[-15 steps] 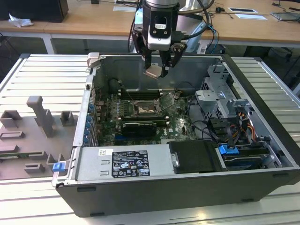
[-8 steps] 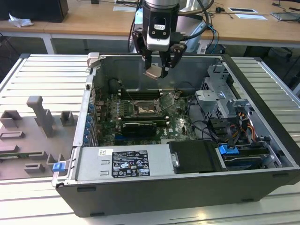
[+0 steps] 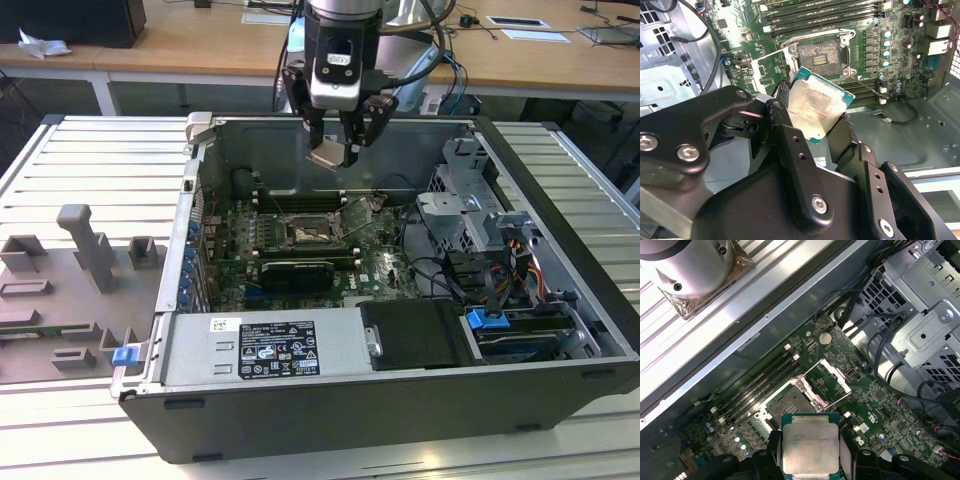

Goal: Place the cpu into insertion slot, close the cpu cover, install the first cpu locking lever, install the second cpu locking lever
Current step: 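Place the cpu into insertion slot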

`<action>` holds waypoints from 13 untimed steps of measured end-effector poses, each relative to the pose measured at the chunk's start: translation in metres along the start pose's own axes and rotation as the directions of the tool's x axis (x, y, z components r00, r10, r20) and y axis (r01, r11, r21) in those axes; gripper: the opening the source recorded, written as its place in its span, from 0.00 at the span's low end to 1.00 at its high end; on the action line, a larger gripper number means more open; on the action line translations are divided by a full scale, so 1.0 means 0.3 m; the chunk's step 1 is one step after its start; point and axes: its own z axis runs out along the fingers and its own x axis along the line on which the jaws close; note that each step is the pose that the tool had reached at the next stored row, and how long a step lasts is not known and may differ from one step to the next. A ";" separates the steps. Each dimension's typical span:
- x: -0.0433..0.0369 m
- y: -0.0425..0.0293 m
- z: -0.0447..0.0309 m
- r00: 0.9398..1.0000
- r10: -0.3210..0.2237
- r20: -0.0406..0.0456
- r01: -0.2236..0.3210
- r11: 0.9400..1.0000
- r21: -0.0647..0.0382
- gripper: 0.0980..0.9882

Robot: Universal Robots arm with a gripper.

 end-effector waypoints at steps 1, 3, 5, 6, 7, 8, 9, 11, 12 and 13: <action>0.000 0.000 0.000 1.000 0.002 0.000 -0.002 1.000 0.000 0.50; 0.000 0.000 0.001 1.000 0.007 0.001 -0.007 1.000 0.000 0.50; 0.000 0.000 0.003 1.000 0.012 0.001 -0.012 1.000 0.000 0.50; 0.000 0.000 0.004 1.000 0.016 0.001 -0.016 1.000 0.000 0.50; 0.000 0.000 0.004 1.000 0.018 0.002 -0.018 1.000 0.000 0.50; 0.000 0.000 0.004 1.000 0.020 0.002 -0.020 1.000 0.000 0.50; 0.000 0.000 0.005 1.000 0.023 0.002 -0.023 1.000 0.000 0.50; 0.000 -0.001 0.008 0.999 0.033 0.003 -0.033 0.999 0.000 0.50; 0.000 -0.001 0.010 0.999 0.041 0.004 -0.041 0.999 0.000 0.50; 0.000 -0.001 0.012 0.998 0.061 0.007 -0.061 0.998 0.001 0.50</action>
